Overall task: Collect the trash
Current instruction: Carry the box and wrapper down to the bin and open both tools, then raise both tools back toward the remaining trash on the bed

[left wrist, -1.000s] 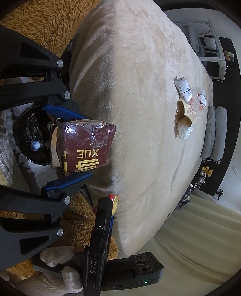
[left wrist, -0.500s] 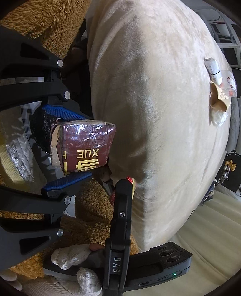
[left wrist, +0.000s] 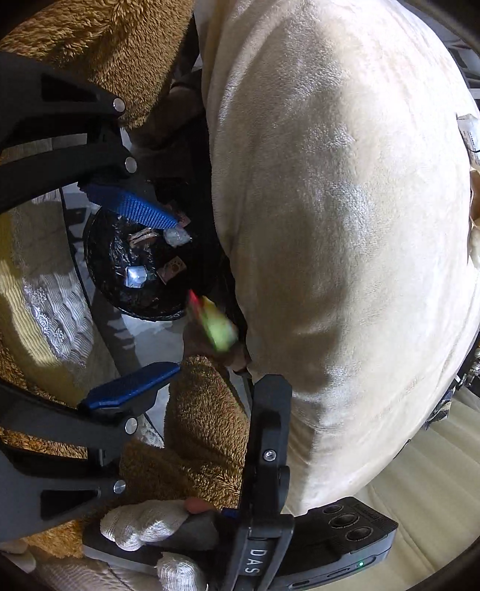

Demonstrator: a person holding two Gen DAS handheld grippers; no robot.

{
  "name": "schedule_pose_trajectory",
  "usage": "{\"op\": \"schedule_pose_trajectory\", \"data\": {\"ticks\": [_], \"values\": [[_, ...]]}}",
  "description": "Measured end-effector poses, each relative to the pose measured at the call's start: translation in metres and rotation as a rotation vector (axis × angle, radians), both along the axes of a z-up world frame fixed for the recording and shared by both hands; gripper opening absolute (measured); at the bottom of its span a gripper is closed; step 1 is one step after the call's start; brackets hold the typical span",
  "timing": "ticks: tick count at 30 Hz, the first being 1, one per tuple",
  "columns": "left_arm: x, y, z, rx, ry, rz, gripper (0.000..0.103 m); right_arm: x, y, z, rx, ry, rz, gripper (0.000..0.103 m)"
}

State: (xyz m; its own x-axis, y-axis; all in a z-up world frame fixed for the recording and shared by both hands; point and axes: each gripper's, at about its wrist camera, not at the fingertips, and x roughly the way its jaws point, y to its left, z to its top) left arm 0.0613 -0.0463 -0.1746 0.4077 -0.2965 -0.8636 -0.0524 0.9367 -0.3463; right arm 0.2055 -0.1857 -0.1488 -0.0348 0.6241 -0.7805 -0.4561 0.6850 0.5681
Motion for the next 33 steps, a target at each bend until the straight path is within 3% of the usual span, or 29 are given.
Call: {"op": "schedule_pose_trajectory", "data": {"ticks": [12, 19, 25, 33], "values": [[-0.004, 0.014, 0.01, -0.045, -0.034, 0.054, 0.073, -0.003, 0.003, 0.004, 0.009, -0.025, 0.005, 0.079], [-0.009, 0.021, 0.031, -0.054, -0.087, 0.064, 0.073, -0.012, 0.0, 0.035, 0.093, -0.16, 0.041, 0.079], [-0.01, 0.027, 0.059, 0.034, -0.139, 0.028, 0.073, -0.012, -0.002, 0.062, 0.163, -0.272, 0.055, 0.079], [0.004, 0.058, 0.086, 0.08, -0.19, 0.043, 0.073, 0.013, 0.017, 0.089, 0.182, -0.38, 0.076, 0.079]]}}
